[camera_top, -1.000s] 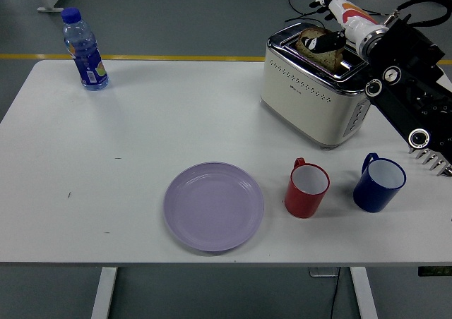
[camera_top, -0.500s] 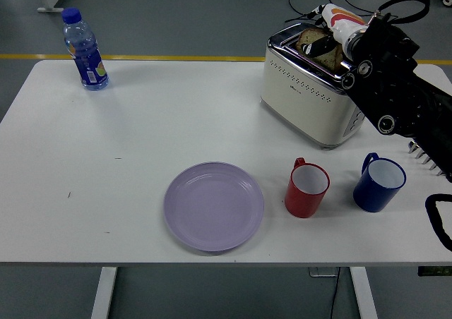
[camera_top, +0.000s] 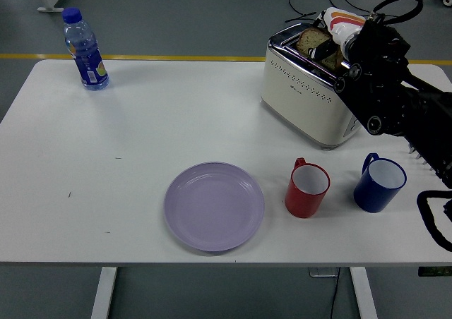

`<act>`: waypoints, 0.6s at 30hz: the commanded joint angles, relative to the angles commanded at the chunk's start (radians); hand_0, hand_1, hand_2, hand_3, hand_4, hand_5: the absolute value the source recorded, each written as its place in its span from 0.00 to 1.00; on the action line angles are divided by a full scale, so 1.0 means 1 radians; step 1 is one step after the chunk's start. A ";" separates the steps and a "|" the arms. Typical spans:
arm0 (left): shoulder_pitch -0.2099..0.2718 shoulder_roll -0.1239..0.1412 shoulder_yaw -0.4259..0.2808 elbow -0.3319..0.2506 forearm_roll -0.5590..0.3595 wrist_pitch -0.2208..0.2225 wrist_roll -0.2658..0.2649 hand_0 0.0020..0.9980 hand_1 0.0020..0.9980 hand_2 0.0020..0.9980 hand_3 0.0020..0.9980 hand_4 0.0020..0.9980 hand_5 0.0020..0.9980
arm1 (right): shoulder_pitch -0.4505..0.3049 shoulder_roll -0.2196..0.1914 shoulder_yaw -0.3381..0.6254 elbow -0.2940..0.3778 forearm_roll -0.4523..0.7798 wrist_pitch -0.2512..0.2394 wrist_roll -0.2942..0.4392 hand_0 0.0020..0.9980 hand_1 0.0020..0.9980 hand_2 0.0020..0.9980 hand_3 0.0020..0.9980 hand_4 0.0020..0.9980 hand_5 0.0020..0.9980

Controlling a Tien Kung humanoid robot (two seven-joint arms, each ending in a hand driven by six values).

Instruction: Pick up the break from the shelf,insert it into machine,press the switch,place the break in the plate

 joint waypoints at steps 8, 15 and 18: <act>-0.003 0.001 0.003 0.000 -0.001 0.000 0.000 0.69 0.62 0.68 0.71 0.47 1.00 | 0.011 0.000 -0.016 -0.020 -0.022 0.004 -0.005 0.36 0.41 0.45 0.58 0.69 0.13; -0.004 0.001 0.004 0.000 -0.003 0.002 -0.002 0.69 0.61 0.68 0.71 0.47 1.00 | 0.025 0.000 -0.048 -0.033 -0.031 0.014 -0.005 0.23 0.30 0.38 0.46 0.67 0.12; -0.005 0.002 0.005 0.000 -0.005 0.003 -0.003 0.69 0.61 0.68 0.71 0.47 1.00 | 0.029 0.000 -0.067 -0.034 -0.031 0.024 -0.007 0.23 0.30 0.38 0.46 0.67 0.12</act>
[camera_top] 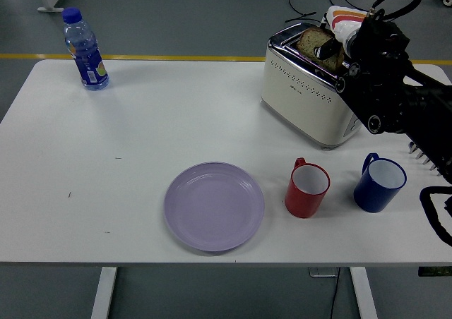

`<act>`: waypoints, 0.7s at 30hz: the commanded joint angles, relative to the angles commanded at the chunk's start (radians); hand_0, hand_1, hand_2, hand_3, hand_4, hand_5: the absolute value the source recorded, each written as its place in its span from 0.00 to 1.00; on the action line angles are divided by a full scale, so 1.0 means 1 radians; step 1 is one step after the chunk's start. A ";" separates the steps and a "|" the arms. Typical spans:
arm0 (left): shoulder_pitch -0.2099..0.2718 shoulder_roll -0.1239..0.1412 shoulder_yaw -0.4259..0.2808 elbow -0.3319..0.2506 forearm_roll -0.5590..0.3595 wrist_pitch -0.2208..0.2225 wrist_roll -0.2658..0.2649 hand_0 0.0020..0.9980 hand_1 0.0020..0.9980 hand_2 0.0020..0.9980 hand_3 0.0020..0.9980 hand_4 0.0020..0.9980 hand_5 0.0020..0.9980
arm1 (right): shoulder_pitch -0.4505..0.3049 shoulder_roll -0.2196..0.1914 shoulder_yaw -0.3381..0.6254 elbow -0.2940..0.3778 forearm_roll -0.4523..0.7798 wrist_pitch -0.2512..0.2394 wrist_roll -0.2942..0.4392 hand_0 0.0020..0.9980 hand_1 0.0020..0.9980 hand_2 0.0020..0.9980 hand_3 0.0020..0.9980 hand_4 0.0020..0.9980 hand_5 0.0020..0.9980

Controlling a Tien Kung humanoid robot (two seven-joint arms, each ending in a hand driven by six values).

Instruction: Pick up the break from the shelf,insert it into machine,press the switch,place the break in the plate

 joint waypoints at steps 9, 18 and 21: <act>0.000 0.001 0.002 0.000 -0.006 0.002 -0.003 0.69 0.60 0.68 0.71 0.47 1.00 | 0.009 0.000 -0.022 0.024 -0.038 0.013 -0.010 0.17 0.25 0.35 0.42 0.59 0.00; 0.005 0.003 -0.004 0.000 0.001 0.002 0.001 0.69 0.60 0.67 0.70 0.47 1.00 | 0.009 -0.015 -0.012 0.099 -0.076 -0.032 -0.018 0.18 0.22 0.32 0.41 0.54 0.00; 0.009 0.003 -0.013 0.000 0.009 0.001 0.004 0.69 0.60 0.67 0.70 0.47 1.00 | 0.005 -0.044 0.000 0.145 -0.086 -0.036 -0.024 0.18 0.22 0.32 0.40 0.46 0.00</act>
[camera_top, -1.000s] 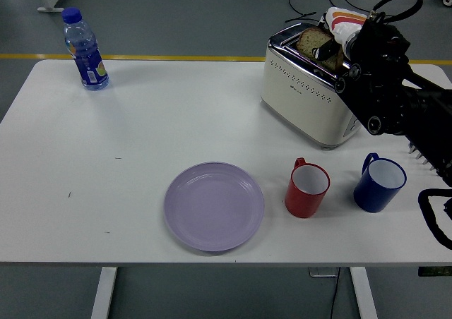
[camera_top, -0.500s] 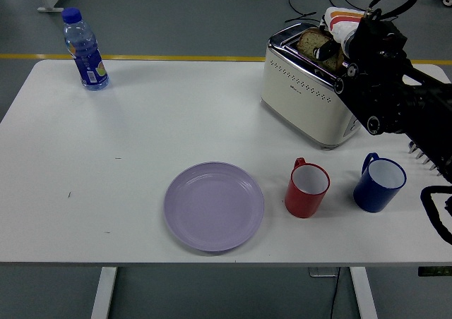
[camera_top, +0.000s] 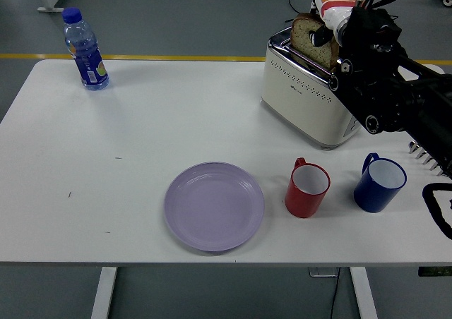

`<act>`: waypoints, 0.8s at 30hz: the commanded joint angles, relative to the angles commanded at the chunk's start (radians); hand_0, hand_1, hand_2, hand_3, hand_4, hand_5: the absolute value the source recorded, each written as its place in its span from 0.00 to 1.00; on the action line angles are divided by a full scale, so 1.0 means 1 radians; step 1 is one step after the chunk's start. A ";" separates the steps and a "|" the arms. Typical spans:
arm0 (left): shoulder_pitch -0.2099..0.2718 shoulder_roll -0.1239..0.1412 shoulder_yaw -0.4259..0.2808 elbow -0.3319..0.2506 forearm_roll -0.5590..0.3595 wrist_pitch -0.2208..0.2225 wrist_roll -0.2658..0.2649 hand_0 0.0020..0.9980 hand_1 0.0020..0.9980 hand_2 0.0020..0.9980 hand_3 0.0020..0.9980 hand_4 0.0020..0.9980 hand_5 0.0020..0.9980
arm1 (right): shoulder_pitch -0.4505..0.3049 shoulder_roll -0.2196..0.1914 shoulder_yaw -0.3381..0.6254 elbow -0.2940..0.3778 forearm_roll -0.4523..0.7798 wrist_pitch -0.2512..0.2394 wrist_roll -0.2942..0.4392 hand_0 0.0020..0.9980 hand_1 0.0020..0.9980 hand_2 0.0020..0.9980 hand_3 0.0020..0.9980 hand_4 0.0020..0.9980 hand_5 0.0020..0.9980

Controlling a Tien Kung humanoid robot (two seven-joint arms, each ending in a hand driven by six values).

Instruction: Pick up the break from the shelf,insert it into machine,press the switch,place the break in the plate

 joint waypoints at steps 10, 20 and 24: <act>0.011 0.001 -0.015 0.000 0.013 -0.001 0.003 0.69 0.60 0.67 0.70 0.47 1.00 | -0.024 -0.137 0.042 0.227 -0.002 -0.003 -0.023 0.19 0.22 0.31 0.40 0.43 0.00; 0.017 0.000 -0.031 0.000 0.026 -0.004 0.007 0.69 0.61 0.67 0.70 0.47 1.00 | -0.071 -0.256 0.135 0.499 -0.022 0.015 -0.056 0.19 0.21 0.31 0.39 0.43 0.00; 0.020 -0.001 -0.035 0.000 0.030 -0.005 0.008 0.69 0.61 0.67 0.70 0.47 1.00 | -0.098 -0.294 0.163 0.626 0.003 0.023 -0.068 0.18 0.21 0.31 0.39 0.43 0.00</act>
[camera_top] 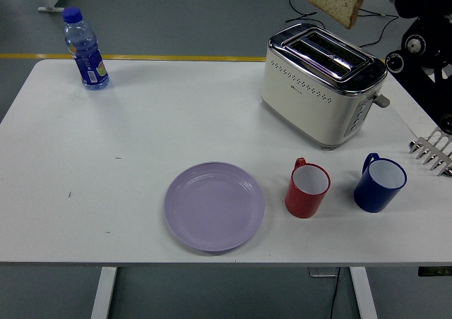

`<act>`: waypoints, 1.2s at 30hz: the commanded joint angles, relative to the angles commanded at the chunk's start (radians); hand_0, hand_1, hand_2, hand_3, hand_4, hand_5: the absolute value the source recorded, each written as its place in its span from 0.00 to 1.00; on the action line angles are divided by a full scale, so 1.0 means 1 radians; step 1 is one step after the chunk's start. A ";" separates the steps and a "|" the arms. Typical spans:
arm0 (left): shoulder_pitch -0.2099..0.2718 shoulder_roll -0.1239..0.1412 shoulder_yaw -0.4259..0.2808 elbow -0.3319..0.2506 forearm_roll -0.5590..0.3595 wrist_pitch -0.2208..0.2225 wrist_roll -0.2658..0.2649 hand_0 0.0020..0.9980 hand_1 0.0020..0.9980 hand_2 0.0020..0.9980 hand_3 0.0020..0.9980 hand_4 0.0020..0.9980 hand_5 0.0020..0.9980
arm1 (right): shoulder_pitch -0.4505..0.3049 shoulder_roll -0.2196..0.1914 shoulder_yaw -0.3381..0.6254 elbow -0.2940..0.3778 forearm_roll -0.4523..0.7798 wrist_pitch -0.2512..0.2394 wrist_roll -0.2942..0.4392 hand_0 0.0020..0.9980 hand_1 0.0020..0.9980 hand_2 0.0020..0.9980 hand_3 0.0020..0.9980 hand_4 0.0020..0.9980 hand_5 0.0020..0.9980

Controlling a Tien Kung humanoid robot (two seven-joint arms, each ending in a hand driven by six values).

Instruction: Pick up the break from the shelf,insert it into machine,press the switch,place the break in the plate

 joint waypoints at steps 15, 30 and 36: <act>0.000 -0.004 -0.010 0.000 0.007 -0.006 -0.002 0.69 0.61 0.68 0.70 0.46 1.00 | -0.184 -0.114 0.000 0.549 0.185 0.033 -0.074 0.18 0.20 0.31 0.39 0.45 0.00; -0.005 -0.007 -0.026 0.000 0.017 -0.007 -0.004 0.69 0.61 0.68 0.70 0.46 1.00 | -0.371 -0.069 -0.115 0.619 0.403 0.028 -0.073 0.16 0.19 0.30 0.38 0.46 0.00; -0.007 -0.007 -0.022 0.000 0.009 -0.007 -0.008 0.69 0.61 0.68 0.70 0.45 1.00 | -0.447 -0.058 -0.135 0.619 0.612 -0.034 -0.065 0.16 0.16 0.30 0.38 0.46 0.00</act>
